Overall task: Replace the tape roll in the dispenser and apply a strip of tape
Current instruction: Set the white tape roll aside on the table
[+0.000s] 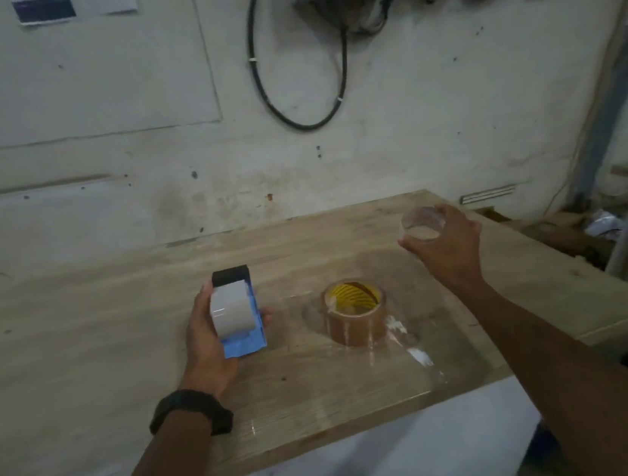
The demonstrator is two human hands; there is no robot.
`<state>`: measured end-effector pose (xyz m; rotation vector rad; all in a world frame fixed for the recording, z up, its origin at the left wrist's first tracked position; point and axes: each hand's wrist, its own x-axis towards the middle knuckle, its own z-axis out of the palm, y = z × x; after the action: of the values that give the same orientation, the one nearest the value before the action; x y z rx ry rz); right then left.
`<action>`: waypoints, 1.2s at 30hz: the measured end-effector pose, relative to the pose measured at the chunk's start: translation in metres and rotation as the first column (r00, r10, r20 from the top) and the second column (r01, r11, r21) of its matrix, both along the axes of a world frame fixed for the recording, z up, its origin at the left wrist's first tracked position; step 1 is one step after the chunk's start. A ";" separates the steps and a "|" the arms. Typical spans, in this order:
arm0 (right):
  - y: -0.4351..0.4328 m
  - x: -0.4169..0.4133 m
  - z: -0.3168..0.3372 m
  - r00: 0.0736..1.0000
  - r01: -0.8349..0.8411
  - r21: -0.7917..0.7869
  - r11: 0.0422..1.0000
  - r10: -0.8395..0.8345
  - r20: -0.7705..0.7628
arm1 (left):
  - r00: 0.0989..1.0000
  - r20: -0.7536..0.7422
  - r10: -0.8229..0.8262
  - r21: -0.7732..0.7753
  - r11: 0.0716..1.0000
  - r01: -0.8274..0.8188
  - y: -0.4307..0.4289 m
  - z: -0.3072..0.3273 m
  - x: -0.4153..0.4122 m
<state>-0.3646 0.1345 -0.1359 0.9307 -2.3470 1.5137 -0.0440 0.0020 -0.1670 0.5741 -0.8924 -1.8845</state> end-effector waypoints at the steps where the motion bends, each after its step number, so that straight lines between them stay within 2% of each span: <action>1: 0.002 -0.011 -0.001 1.000 0.005 0.026 1.000 -0.005 -0.013 | 1.000 -0.007 -0.001 0.011 1.000 0.001 -0.001 -0.001 0.001; 7: 0.015 -0.026 0.004 0.996 -0.028 0.029 0.999 0.031 -0.083 | 1.000 0.011 0.000 -0.006 1.000 0.000 0.001 -0.002 0.003; 10: 0.019 -0.032 0.003 0.993 -0.060 0.094 0.994 0.069 -0.101 | 1.000 0.016 0.016 -0.024 1.000 -0.016 0.001 -0.002 0.002; 16: 0.005 -0.057 -0.020 0.995 0.100 0.260 0.960 -0.091 -0.047 | 1.000 0.013 -0.009 -0.017 1.000 0.009 0.000 -0.002 0.001; 21: -0.001 -0.068 -0.027 0.990 0.139 0.240 0.961 -0.138 -0.021 | 1.000 0.016 -0.011 0.009 1.000 0.010 -0.001 -0.003 0.000; 25: -0.003 -0.082 -0.038 0.994 0.101 0.224 0.969 -0.105 0.005 | 1.000 -0.002 -0.019 0.006 1.000 0.019 0.000 -0.003 0.000; 29: 0.002 -0.074 -0.039 0.998 0.059 0.283 0.957 -0.047 -0.049 | 0.999 0.016 -0.035 -0.005 0.999 0.035 -0.003 -0.005 0.001; 32: 0.001 -0.075 -0.039 0.996 0.083 0.333 0.939 -0.065 -0.067 | 0.999 0.021 -0.039 -0.015 0.999 0.039 -0.003 -0.005 0.001; 36: -0.010 -0.114 -0.063 0.995 0.094 0.355 0.930 -0.075 -0.066 | 0.999 0.011 -0.041 -0.006 0.999 0.041 0.001 -0.002 0.000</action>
<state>-0.4782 0.1242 -0.1985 0.9136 -2.6382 1.0337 -0.0439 0.0035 -0.1687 0.5665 -0.9236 -1.9163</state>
